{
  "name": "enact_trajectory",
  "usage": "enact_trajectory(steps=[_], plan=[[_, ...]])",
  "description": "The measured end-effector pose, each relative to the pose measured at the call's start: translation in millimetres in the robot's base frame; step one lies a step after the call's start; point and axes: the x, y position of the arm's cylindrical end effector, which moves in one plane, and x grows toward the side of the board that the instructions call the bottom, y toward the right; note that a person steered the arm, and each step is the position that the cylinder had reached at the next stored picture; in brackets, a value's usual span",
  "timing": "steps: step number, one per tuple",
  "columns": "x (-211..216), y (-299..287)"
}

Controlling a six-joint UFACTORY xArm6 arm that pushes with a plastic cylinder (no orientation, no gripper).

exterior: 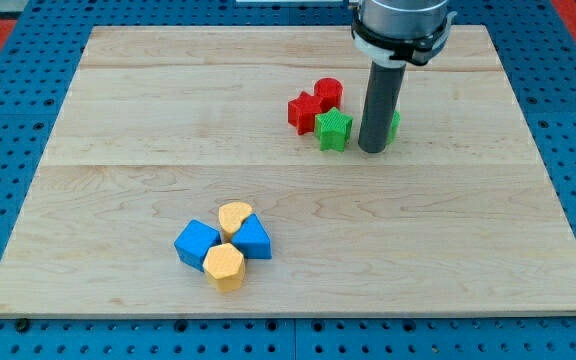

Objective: Push the green circle into the red circle

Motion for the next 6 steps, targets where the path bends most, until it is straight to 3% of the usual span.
enact_trajectory(steps=[2,3,5,6], plan=[[3,37],[-18,56],[-34,-46],[-35,-21]])
